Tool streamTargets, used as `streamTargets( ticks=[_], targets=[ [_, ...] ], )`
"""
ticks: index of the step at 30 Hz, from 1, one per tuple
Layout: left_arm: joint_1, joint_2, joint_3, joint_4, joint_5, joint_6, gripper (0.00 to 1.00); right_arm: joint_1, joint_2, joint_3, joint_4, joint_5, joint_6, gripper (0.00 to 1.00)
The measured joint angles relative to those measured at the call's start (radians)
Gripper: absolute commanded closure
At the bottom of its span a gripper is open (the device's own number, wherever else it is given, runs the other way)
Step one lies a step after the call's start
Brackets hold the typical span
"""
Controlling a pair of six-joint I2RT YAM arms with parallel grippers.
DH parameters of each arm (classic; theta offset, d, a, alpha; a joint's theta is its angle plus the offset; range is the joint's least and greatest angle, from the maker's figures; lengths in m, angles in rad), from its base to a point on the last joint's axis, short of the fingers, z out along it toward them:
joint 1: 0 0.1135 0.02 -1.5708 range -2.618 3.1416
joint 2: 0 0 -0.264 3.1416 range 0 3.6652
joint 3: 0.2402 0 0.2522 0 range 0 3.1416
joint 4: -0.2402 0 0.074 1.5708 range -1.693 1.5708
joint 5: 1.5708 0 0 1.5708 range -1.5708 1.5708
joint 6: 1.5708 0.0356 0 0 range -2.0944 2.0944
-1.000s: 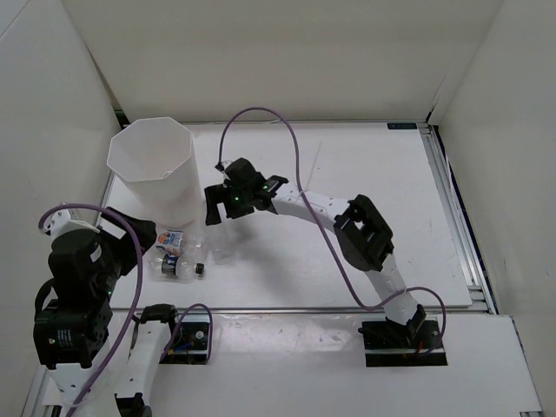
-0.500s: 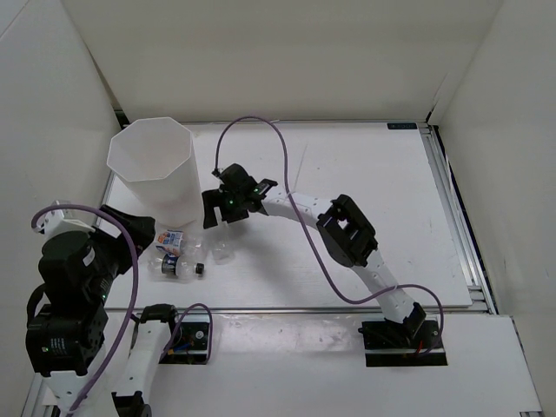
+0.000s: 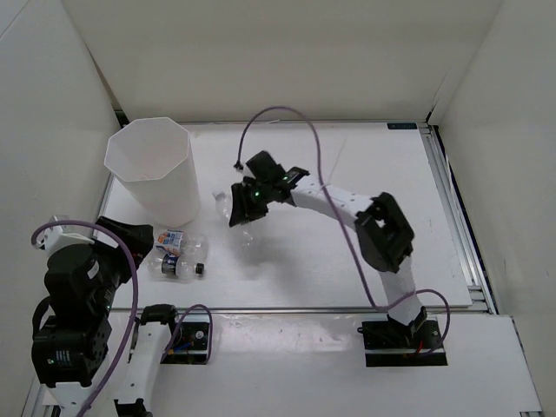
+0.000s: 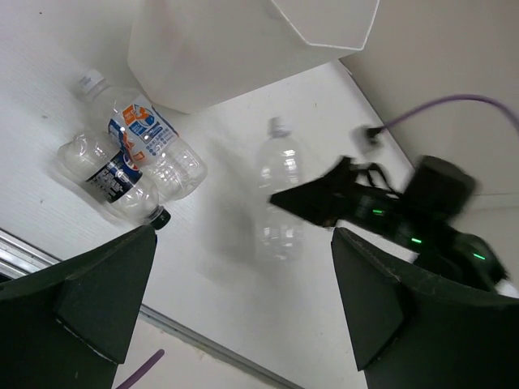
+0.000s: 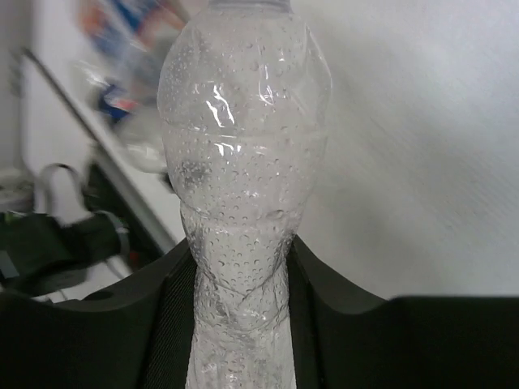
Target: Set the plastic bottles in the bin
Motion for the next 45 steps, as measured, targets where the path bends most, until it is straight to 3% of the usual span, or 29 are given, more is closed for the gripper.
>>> streamTargets(
  ticks=[4,8,11,13,19,24,26,28,31,37,41,45],
  targets=[
    [-0.005,-0.023,-0.03,0.002,-0.011,-0.023,0.0,-0.034,-0.212,0.022,0.06,0.027,0.033,0.79],
    [-0.005,-0.035,-0.073,0.001,-0.014,-0.042,0.0,-0.028,-0.225,0.281,0.198,0.076,0.06,0.79],
    [-0.005,-0.035,-0.091,0.0,-0.014,-0.045,0.0,-0.019,-0.074,0.612,0.306,0.091,0.069,0.75],
    [-0.005,-0.031,-0.092,0.001,-0.013,-0.033,0.0,-0.015,0.011,0.717,0.412,0.096,0.075,0.68],
    [-0.005,0.047,-0.056,0.0,-0.002,0.062,0.0,-0.003,0.243,0.779,0.652,0.128,0.055,0.51],
    [-0.005,0.128,-0.054,0.002,0.013,0.134,0.0,0.022,0.377,0.78,0.731,0.158,-0.072,0.48],
    [-0.005,0.149,-0.054,0.002,0.013,0.153,0.0,0.039,0.39,0.78,0.74,0.157,-0.132,0.31],
    [-0.005,0.163,-0.057,0.002,0.013,0.168,0.0,0.051,0.391,0.782,0.751,0.156,-0.185,0.0],
    [-0.005,0.178,-0.061,0.002,0.012,0.182,0.0,0.074,0.378,0.786,0.775,0.16,-0.272,0.0],
    [-0.005,0.215,-0.062,0.002,-0.019,0.155,0.0,0.093,0.229,0.738,0.716,0.241,-0.345,0.0],
    [-0.005,0.203,-0.143,0.02,-0.042,0.06,0.0,0.09,-0.055,0.541,0.635,0.344,-0.321,0.0],
    [-0.005,0.135,-0.344,0.025,-0.066,-0.125,0.0,0.089,-0.368,0.357,0.545,0.397,-0.278,0.0]
  ],
)
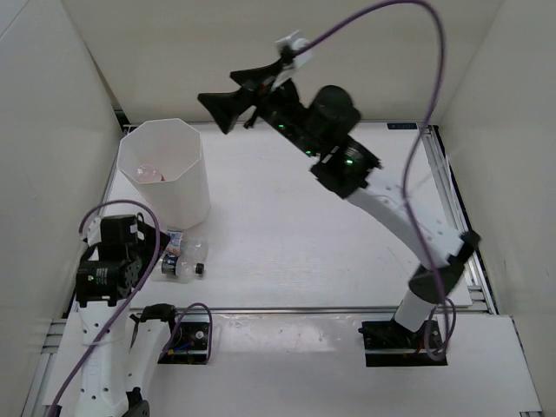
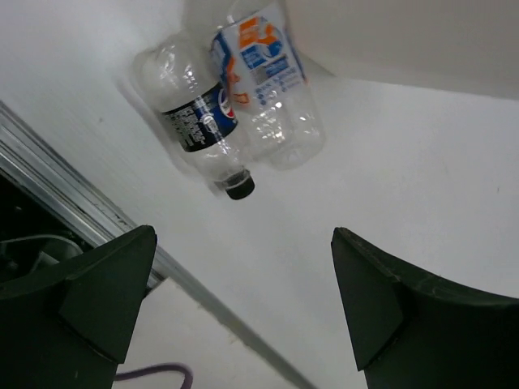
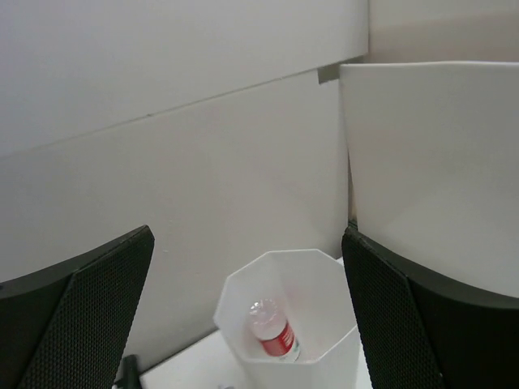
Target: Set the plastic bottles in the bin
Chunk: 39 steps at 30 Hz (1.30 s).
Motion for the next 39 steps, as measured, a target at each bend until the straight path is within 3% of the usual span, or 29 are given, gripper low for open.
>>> streamTargets(
  ticks=[5,9,14,23,28,32,35,39],
  targets=[
    [0.0,-0.112,-0.263,0.019,-0.008,-0.21,0.0,0.026,-0.235,-0.132,-0.14,0.025,0.032,0.0],
    [0.0,-0.087,-0.383,0.098,-0.033,-0.3,0.0,0.03,-0.345,-0.293,-0.239,0.05,0.051,0.0],
    [0.0,0.018,-0.484,0.241,-0.061,-0.361,0.0,0.03,-0.411,-0.437,-0.379,0.102,0.056,0.0],
    [0.047,0.071,-0.705,0.548,-0.041,-0.398,0.0,0.03,-0.565,-0.468,-0.495,0.193,0.04,0.0],
    [0.101,0.045,-0.731,0.624,0.005,-0.356,0.27,0.029,-0.613,-0.476,-0.527,0.237,0.034,0.0],
    [0.113,-0.071,-0.702,0.489,0.033,-0.339,0.33,0.029,-0.629,-0.526,-0.547,0.254,0.036,0.0],
    [0.113,-0.192,-0.561,0.356,0.043,-0.349,0.4,0.03,-0.633,-0.572,-0.559,0.261,0.056,0.0],
    [0.113,-0.242,-0.23,0.248,0.051,-0.358,0.44,0.029,-0.638,-0.62,-0.587,0.27,0.091,0.0]
  ],
)
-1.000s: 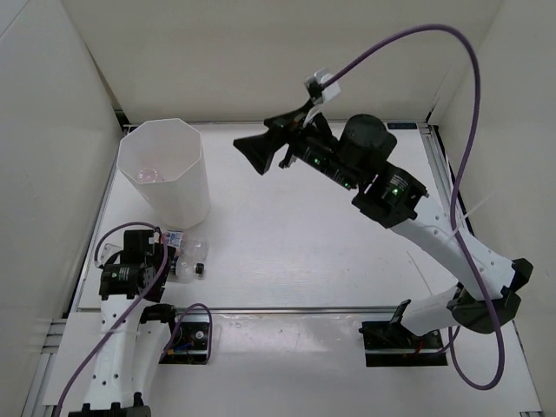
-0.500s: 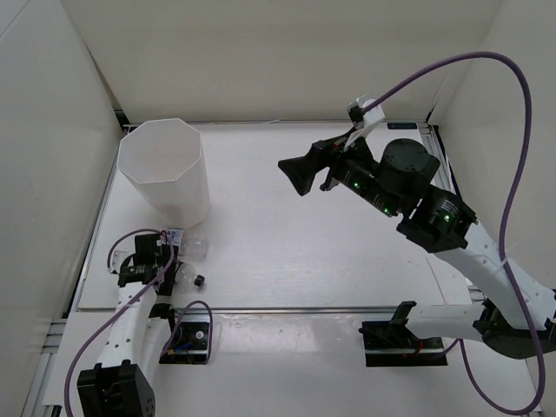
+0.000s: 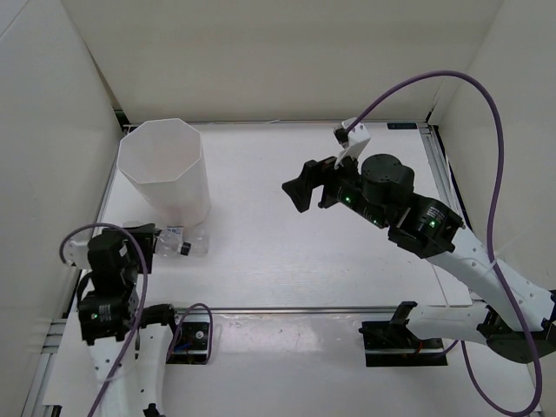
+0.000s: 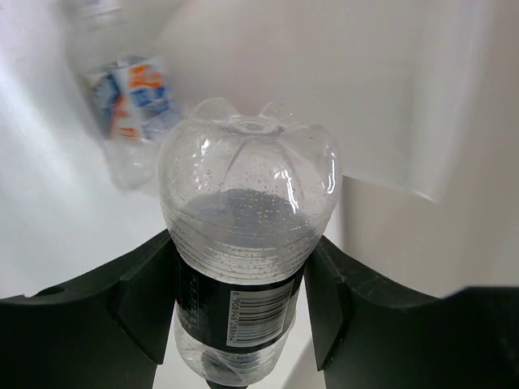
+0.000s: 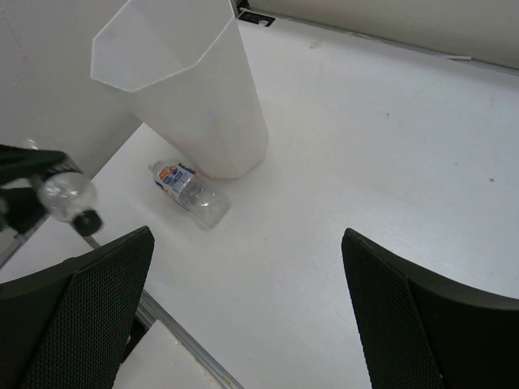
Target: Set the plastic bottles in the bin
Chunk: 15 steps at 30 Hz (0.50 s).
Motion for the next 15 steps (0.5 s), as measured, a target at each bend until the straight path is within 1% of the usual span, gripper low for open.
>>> streamTargets(
  ticks=[3,6,8,10,13,15],
  targets=[
    [0.0,0.036,0.225,-0.035,0.001,0.027,0.44,0.0,0.0,-0.007,-0.008,0.002,0.019,0.0],
    [0.0,0.104,0.389,0.005,-0.008,0.101,0.39,0.0,0.001,-0.008,-0.008,0.002,0.033,0.0],
    [0.0,0.178,0.46,0.068,-0.027,0.164,0.38,0.0,0.003,-0.007,-0.007,-0.002,0.037,0.0],
    [0.0,0.267,0.501,0.144,-0.047,0.219,0.38,0.0,0.011,-0.007,-0.007,-0.008,0.039,0.0],
    [0.0,0.443,0.551,0.243,-0.081,0.293,0.36,0.0,0.031,-0.003,-0.007,-0.022,0.04,0.0],
    [0.0,0.565,0.603,0.285,-0.102,0.337,0.32,0.0,0.043,0.0,-0.008,-0.029,0.04,0.0]
  ],
)
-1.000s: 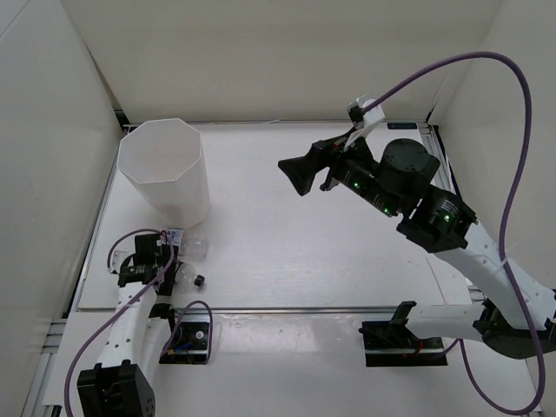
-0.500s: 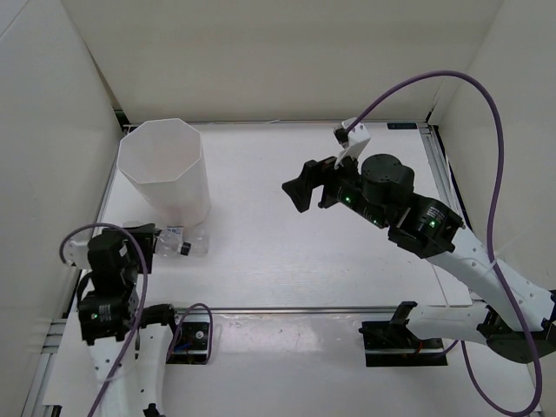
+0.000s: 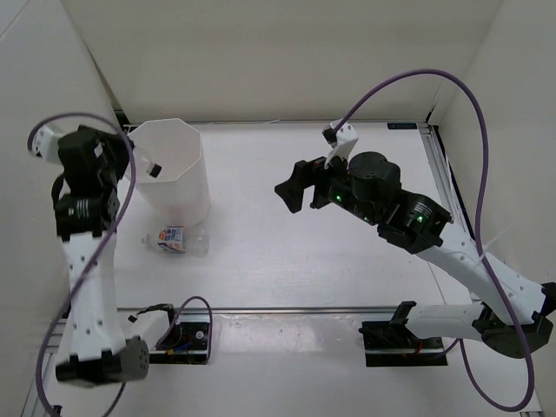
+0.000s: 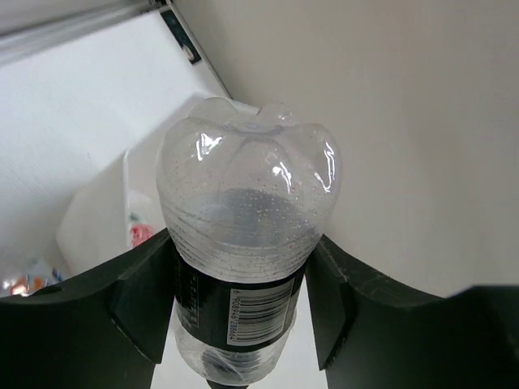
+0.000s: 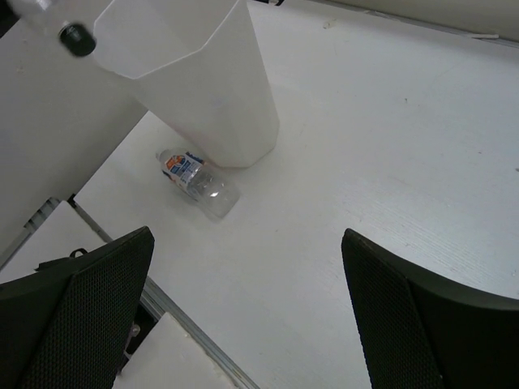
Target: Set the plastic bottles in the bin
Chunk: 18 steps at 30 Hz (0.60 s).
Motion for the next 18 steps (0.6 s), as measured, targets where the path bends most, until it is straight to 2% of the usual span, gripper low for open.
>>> streamTargets(
  ticks=[1,2,3,7,10,12,14,18],
  targets=[
    [0.0,0.06,0.03,0.014,-0.012,0.023,0.26,0.0,0.005,0.002,0.001,-0.005,0.0,0.0],
    [0.0,0.121,0.056,0.037,-0.028,0.049,0.07,0.0,0.007,0.002,0.0,-0.01,0.0,0.0],
    [-0.001,0.167,0.071,0.054,-0.047,0.071,0.0,0.0,0.008,0.002,0.0,-0.012,0.0,0.0],
    [-0.003,0.252,0.111,0.049,-0.093,0.12,0.0,0.0,0.006,0.002,0.0,-0.019,0.001,0.0],
    [-0.007,0.248,0.212,0.04,-0.091,0.168,0.0,0.0,-0.003,0.002,0.0,-0.017,0.003,0.0],
    [-0.008,0.193,0.246,0.041,-0.082,0.177,0.0,0.0,-0.02,0.0,0.0,-0.007,0.009,0.0],
    [-0.011,0.077,0.198,0.036,-0.075,0.153,0.0,0.0,-0.044,-0.006,-0.001,0.005,0.019,0.0],
    [-0.011,-0.314,-0.139,0.003,-0.024,0.042,0.0,0.0,-0.121,-0.061,-0.002,0.027,0.042,0.0]
  ],
)
